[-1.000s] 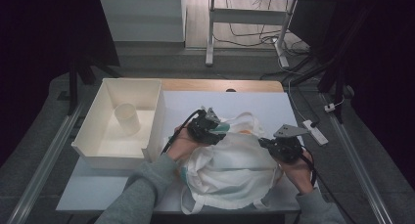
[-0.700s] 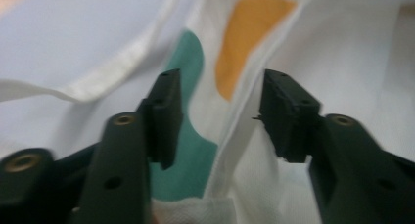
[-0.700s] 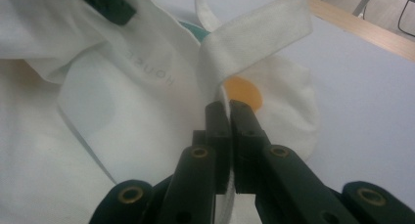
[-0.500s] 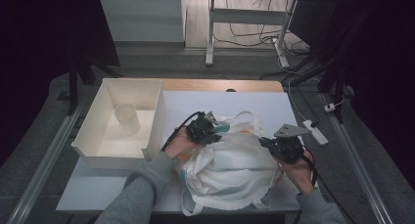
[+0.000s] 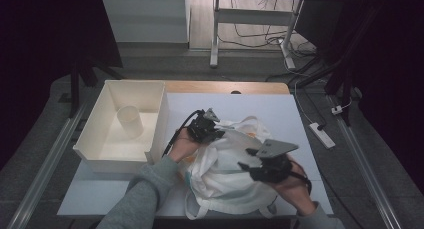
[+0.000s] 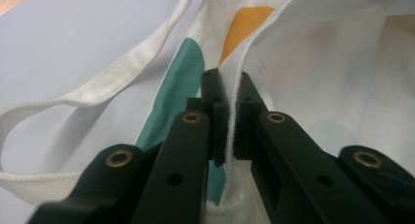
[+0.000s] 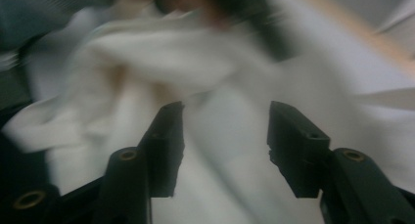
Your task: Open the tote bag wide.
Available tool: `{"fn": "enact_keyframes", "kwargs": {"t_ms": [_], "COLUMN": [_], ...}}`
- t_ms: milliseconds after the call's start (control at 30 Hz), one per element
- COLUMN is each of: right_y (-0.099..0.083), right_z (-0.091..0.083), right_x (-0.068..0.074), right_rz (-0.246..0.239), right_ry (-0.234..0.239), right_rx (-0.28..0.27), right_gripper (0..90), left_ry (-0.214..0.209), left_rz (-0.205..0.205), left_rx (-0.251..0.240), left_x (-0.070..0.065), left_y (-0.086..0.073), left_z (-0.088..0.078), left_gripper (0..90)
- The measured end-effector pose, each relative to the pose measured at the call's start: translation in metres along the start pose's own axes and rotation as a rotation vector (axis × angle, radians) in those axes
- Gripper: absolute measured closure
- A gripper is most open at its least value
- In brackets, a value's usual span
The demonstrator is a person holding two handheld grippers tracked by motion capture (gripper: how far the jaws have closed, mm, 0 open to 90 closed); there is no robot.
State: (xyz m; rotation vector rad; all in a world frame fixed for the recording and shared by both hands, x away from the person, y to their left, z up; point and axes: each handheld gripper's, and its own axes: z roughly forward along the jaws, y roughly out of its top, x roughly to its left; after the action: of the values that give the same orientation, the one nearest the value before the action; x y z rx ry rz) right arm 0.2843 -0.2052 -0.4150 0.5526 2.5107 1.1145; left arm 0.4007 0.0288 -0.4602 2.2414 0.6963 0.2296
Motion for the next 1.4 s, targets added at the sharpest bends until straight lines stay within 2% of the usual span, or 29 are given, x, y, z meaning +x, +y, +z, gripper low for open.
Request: {"fn": "enact_keyframes", "kwargs": {"t_ms": [67,133,267,367,467,533,600,667,733,767,833,967,1033,1167,1267,1400], "right_y": [-0.004,-0.011,-0.018,-0.019,-0.022,-0.028,-0.034,-0.039,-0.043,-0.046,-0.048,-0.043,-0.044,-0.049,-0.048,-0.041], "right_z": [0.017,0.032,0.052,0.059,0.067,0.075,0.08,0.079,0.079,0.08,0.078,0.066,0.058,0.043,0.032,0.025], "right_x": [0.012,0.019,0.029,0.035,0.038,0.038,0.033,0.025,0.017,0.014,0.013,0.022,0.025,0.029,0.041,0.064], "right_rz": [-0.004,0.002,-0.002,-0.004,-0.034,-0.068,-0.051,-0.022,-0.016,0.008,0.026,-0.045,-0.067,-0.041,-0.048,-0.097], "right_ry": [0.085,0.137,0.202,0.228,0.232,0.198,0.199,0.184,0.174,0.18,0.184,0.13,0.111,0.128,0.144,0.147], "right_rx": [0.05,0.094,0.145,0.153,0.197,0.252,0.281,0.275,0.28,0.28,0.276,0.295,0.279,0.255,0.259,0.275], "right_gripper": [46.1,45.7,43.2,43.2,45.0,50.3,61.4,74.4,80.1,82.8,84.2,85.0,85.2,85.5,85.6,85.5], "left_ry": [0.004,0.006,0.012,0.016,0.022,0.03,0.037,0.05,0.054,0.057,0.062,0.084,0.094,0.102,0.103,0.093], "left_rz": [-0.001,0.0,-0.006,-0.014,-0.017,-0.02,-0.021,-0.025,-0.03,-0.031,-0.034,-0.042,-0.047,-0.054,-0.056,-0.064], "left_rx": [-0.003,-0.006,-0.007,-0.017,-0.027,-0.035,-0.045,-0.061,-0.072,-0.076,-0.084,-0.114,-0.136,-0.164,-0.174,-0.179], "left_x": [0.0,-0.001,-0.001,-0.001,-0.001,-0.001,0.0,0.0,0.0,0.0,0.001,0.003,0.003,0.003,0.003,0.005], "left_y": [0.0,0.001,0.0,0.0,0.0,0.0,0.0,0.0,0.0,0.0,0.0,-0.001,0.0,0.0,0.001,0.0], "left_z": [-0.001,-0.001,0.001,0.002,0.002,0.0,-0.002,-0.004,-0.004,-0.005,-0.005,-0.008,-0.011,-0.015,-0.017,-0.017], "left_gripper": [86.1,86.0,86.0,86.0,86.0,86.0,86.0,86.0,86.0,86.1,86.0,86.1,86.1,86.2,86.2,86.2]}}
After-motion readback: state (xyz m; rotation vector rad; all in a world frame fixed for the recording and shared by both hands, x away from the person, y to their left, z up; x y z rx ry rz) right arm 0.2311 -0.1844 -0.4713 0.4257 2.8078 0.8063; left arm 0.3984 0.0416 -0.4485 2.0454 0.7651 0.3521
